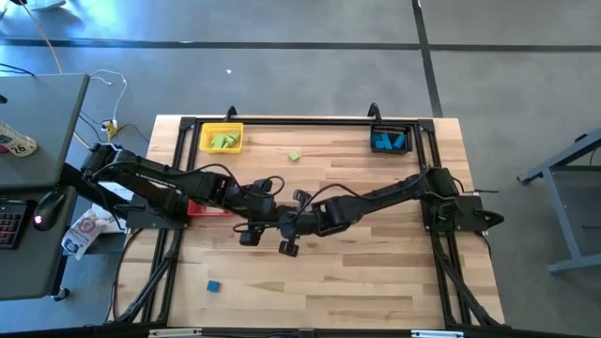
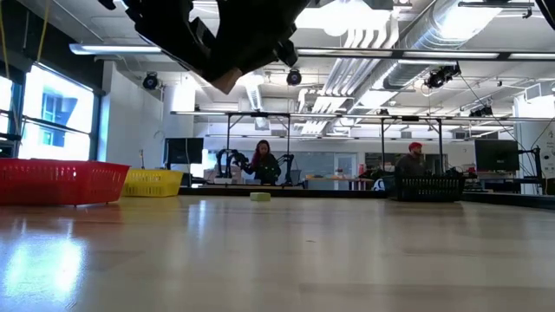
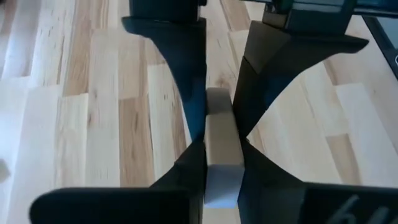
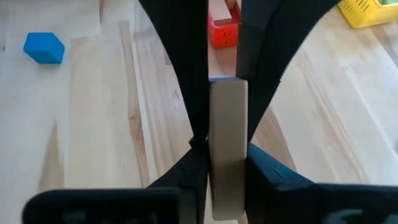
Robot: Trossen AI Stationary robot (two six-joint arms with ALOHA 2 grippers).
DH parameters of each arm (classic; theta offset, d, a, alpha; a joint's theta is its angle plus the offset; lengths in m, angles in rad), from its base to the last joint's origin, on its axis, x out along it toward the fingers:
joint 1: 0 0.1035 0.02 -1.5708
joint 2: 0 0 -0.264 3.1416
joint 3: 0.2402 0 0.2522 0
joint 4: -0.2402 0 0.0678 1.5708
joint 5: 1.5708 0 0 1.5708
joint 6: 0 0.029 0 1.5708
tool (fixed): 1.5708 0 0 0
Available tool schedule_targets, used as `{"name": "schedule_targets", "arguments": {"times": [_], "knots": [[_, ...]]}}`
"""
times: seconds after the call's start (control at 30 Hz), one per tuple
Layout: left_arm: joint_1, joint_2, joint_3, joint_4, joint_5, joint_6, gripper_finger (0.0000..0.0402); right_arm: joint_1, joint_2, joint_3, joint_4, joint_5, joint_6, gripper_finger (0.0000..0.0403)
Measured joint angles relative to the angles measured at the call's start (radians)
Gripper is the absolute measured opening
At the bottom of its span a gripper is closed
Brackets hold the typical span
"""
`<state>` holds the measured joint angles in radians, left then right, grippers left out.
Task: Sort & place blocks by color
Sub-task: Put the brown block into the red bin
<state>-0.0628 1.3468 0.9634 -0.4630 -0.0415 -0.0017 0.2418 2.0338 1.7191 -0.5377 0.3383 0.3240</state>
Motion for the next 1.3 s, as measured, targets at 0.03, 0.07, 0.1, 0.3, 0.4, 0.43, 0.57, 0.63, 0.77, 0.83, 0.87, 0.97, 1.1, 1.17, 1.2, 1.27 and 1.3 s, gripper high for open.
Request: {"name": "schedule_targets", "arguments": {"times": [0.03, 0.07, 0.1, 0.3, 0.4, 0.43, 0.57, 0.63, 0.77, 0.83, 0.87, 0.97, 1.1, 1.17, 1.2, 1.27, 1.3], "knots": [[0.000, 0.000, 0.000, -0.002, -0.001, 0.001, 0.0028, -0.002, 0.000, 0.000, 0.000, -0.007, 0.000, 0.0060], [0.001, 0.000, 0.000, -0.004, 0.000, -0.003, 0.0028, -0.005, 0.000, 0.000, 0.000, -0.016, -0.005, 0.0065], [0.001, 0.000, 0.000, -0.009, -0.002, -0.006, 0.0028, -0.007, 0.000, 0.000, 0.000, -0.027, -0.014, 0.0069], [0.001, 0.000, 0.000, -0.087, -0.039, -0.027, 0.0028, -0.007, 0.000, 0.000, 0.012, 0.026, -0.030, 0.0093], [0.001, 0.000, 0.000, -0.155, -0.082, -0.049, 0.0033, -0.007, 0.000, 0.000, 0.013, 0.042, -0.042, 0.0117], [0.001, 0.000, 0.000, -0.183, -0.098, -0.058, 0.0034, -0.007, 0.000, 0.000, 0.012, 0.051, -0.043, 0.0126], [0.001, -0.005, 0.000, -0.333, -0.186, -0.104, 0.0033, -0.007, 0.000, 0.000, 0.005, 0.073, -0.045, 0.0159], [0.001, -0.007, 0.000, -0.414, -0.245, -0.141, 0.0033, -0.007, 0.000, 0.000, 0.003, 0.068, -0.045, 0.0171], [0.001, -0.006, 0.000, -0.588, -0.346, -0.242, 0.0034, -0.007, 0.000, 0.000, -0.001, 0.051, -0.044, 0.0181], [0.001, -0.006, 0.000, -0.667, -0.388, -0.314, 0.0034, -0.007, 0.000, 0.000, -0.003, 0.050, -0.044, 0.0181], [0.001, -0.006, 0.000, -0.693, -0.404, -0.348, 0.0034, -0.007, 0.000, 0.000, -0.003, 0.050, -0.045, 0.0181], [-0.005, -0.006, 0.000, -0.762, -0.439, -0.437, 0.0035, -0.007, 0.000, 0.000, -0.005, 0.049, -0.042, 0.0181], [-0.013, -0.007, -0.021, -0.849, -0.439, -0.575, 0.0035, -0.007, 0.002, 0.000, -0.021, 0.048, -0.036, 0.0181], [-0.017, -0.007, -0.047, -0.882, -0.417, -0.641, 0.0035, -0.007, 0.002, 0.000, -0.034, 0.047, -0.034, 0.0181], [-0.021, -0.007, -0.059, -0.896, -0.405, -0.670, 0.0035, -0.007, 0.002, 0.000, -0.039, 0.047, -0.034, 0.0181], [-0.026, -0.007, -0.083, -0.901, -0.381, -0.695, 0.0036, -0.007, 0.002, 0.000, -0.044, 0.048, -0.033, 0.0181], [-0.027, -0.006, -0.094, -0.899, -0.373, -0.699, 0.0036, -0.007, 0.003, 0.000, -0.044, 0.048, -0.034, 0.0181]]}}
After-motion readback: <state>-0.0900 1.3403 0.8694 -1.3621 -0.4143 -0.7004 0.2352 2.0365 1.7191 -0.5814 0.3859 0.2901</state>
